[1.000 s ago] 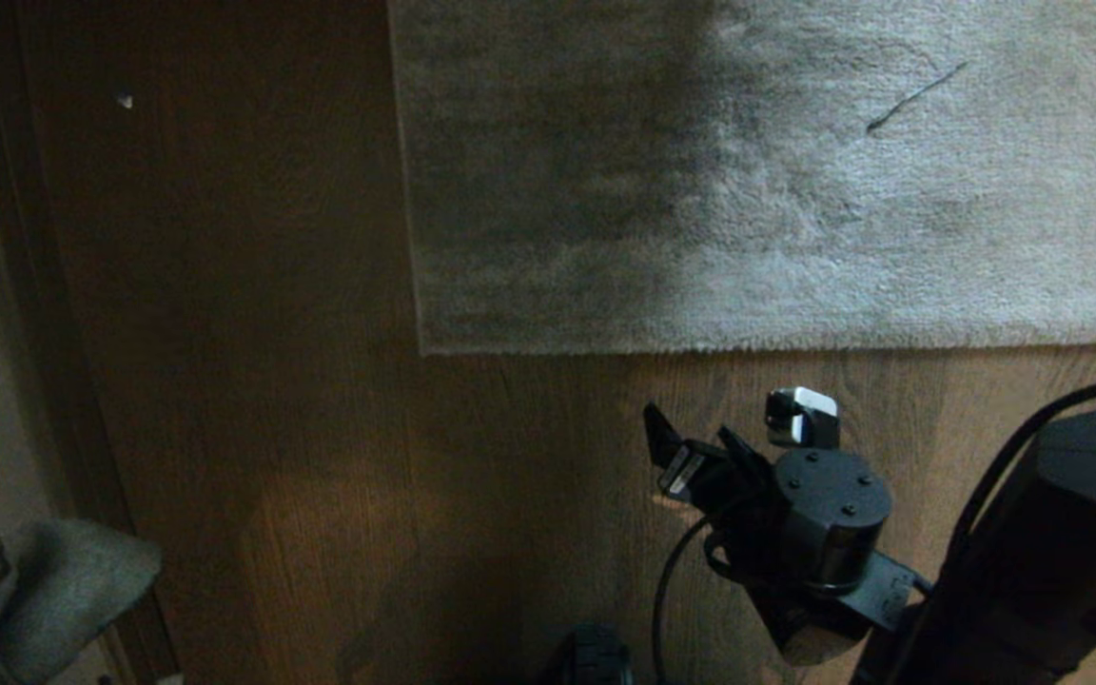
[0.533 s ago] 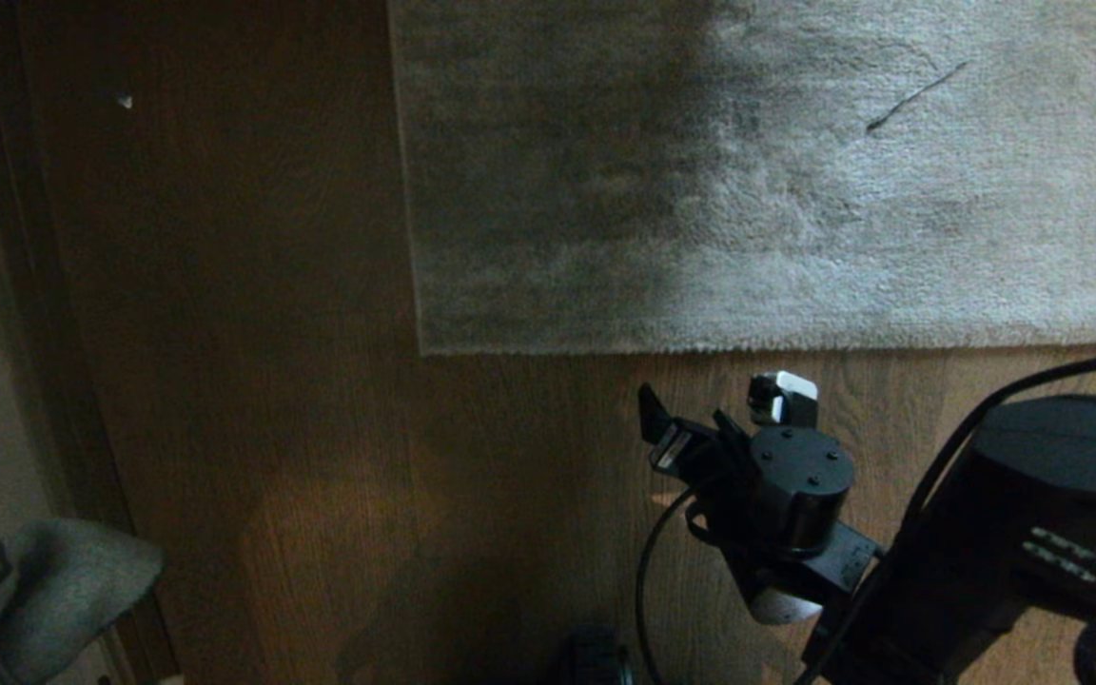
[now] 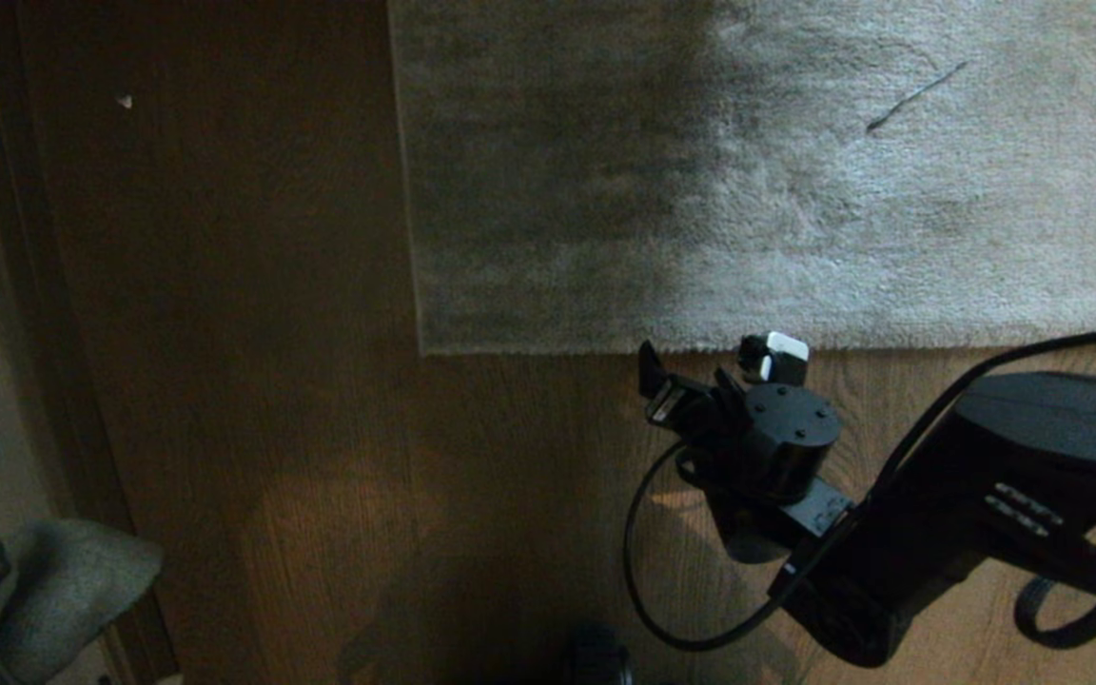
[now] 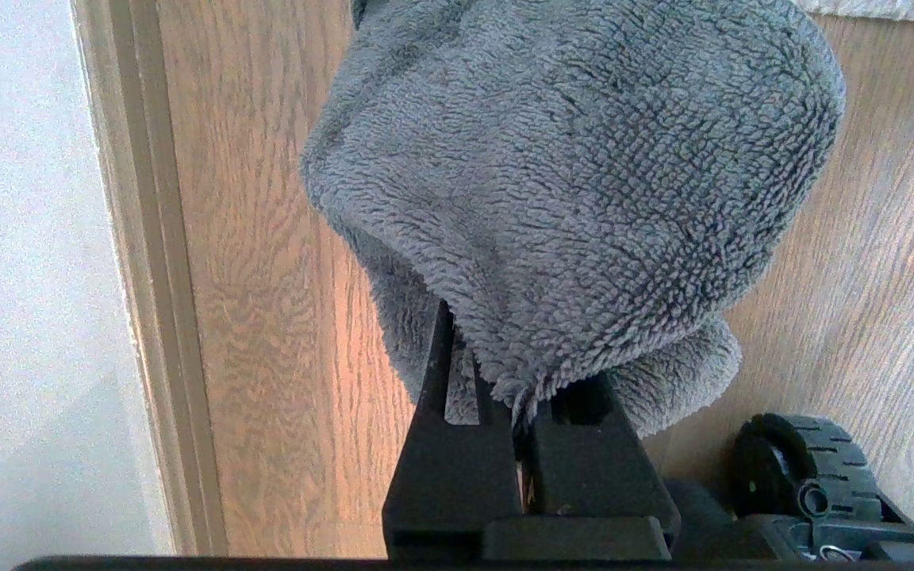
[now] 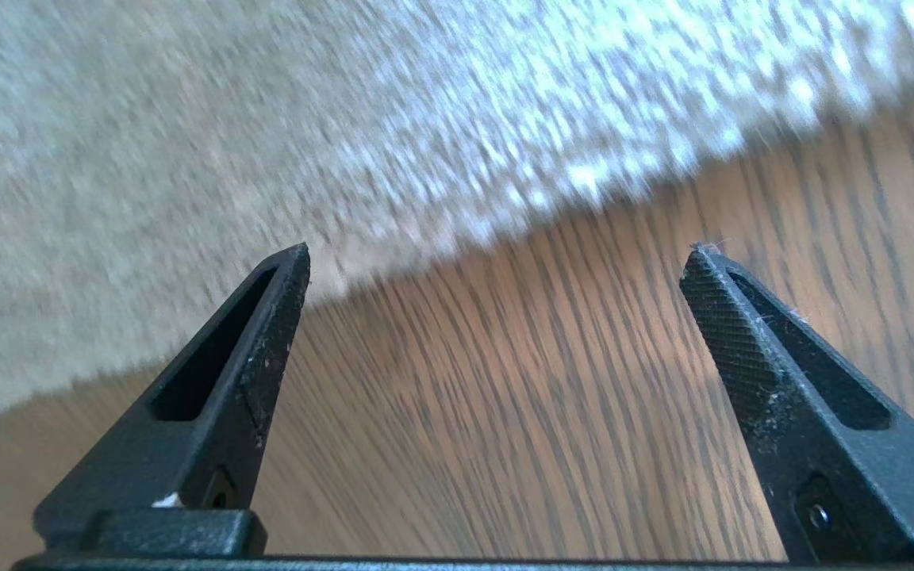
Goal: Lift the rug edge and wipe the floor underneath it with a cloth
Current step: Lift up the carpet
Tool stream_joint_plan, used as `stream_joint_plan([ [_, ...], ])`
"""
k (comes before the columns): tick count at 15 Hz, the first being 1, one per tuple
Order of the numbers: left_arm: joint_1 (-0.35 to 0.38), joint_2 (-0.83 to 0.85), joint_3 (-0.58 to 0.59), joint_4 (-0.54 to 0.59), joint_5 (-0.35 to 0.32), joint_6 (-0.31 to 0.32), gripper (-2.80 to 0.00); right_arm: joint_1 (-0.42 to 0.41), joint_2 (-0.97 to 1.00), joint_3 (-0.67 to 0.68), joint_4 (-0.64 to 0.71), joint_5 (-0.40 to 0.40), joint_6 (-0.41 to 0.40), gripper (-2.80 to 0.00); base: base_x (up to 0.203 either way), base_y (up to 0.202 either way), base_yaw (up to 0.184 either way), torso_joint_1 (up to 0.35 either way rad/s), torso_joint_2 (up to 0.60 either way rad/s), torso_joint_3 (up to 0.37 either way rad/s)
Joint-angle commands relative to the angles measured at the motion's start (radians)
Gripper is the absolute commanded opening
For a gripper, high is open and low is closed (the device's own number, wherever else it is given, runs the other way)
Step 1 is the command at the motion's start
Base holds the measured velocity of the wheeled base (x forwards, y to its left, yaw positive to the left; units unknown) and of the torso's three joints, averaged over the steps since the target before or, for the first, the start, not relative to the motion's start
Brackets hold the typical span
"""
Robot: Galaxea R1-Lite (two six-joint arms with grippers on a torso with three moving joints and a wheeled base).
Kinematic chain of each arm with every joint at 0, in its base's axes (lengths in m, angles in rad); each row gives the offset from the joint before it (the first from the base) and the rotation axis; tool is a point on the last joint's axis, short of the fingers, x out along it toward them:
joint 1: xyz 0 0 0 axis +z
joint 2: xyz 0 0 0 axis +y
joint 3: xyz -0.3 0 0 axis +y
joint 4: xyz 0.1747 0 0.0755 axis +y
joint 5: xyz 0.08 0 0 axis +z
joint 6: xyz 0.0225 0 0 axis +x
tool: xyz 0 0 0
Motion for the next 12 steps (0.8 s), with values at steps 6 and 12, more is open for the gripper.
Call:
stream_joint_plan([
  [6, 0.0, 0.0, 0.001, -0.001, 0.001, -0.001, -2.8, -0.001, 0.041, -0.062, -0.048, -0.003, -0.004, 0.0, 0.0, 0.0, 0.0, 0.0, 0.0, 0.0],
  [12, 0.001, 0.0, -0.001, -0.001, 0.001, -0.001, -2.8, -0.007, 0.075, -0.115, -0.048, -0.003, -0.007, 0.0, 0.0, 0.0, 0.0, 0.0, 0.0, 0.0],
])
